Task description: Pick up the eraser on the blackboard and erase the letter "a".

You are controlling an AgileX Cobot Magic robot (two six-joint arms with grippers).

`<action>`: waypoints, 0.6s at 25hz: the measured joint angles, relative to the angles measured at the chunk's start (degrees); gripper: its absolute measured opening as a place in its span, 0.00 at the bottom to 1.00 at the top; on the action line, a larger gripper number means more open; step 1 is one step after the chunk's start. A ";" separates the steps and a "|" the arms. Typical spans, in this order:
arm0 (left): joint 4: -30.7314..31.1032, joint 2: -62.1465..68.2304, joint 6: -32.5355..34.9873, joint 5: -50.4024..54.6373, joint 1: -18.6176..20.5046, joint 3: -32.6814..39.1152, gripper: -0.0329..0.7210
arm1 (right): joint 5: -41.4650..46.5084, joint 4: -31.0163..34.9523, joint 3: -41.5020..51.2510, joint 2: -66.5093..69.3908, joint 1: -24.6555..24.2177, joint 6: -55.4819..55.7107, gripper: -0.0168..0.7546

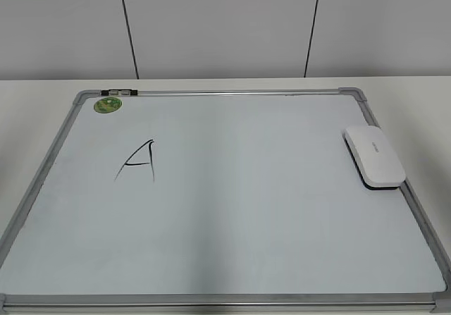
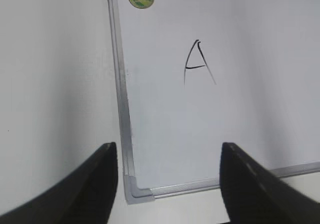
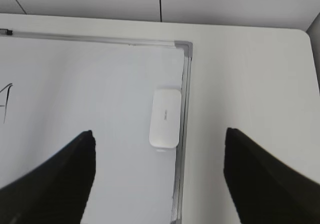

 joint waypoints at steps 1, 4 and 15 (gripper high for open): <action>-0.13 -2.01 -0.10 0.11 -0.65 1.60 0.67 | 0.07 0.00 2.16 -2.10 0.00 0.00 0.79; -0.22 -7.78 -0.37 0.23 -2.47 6.15 0.67 | 0.07 0.13 10.27 -7.90 0.00 -0.09 0.79; -0.22 -29.30 -0.89 0.71 -4.40 24.88 0.67 | 0.22 2.76 38.34 -33.46 0.00 -0.09 0.79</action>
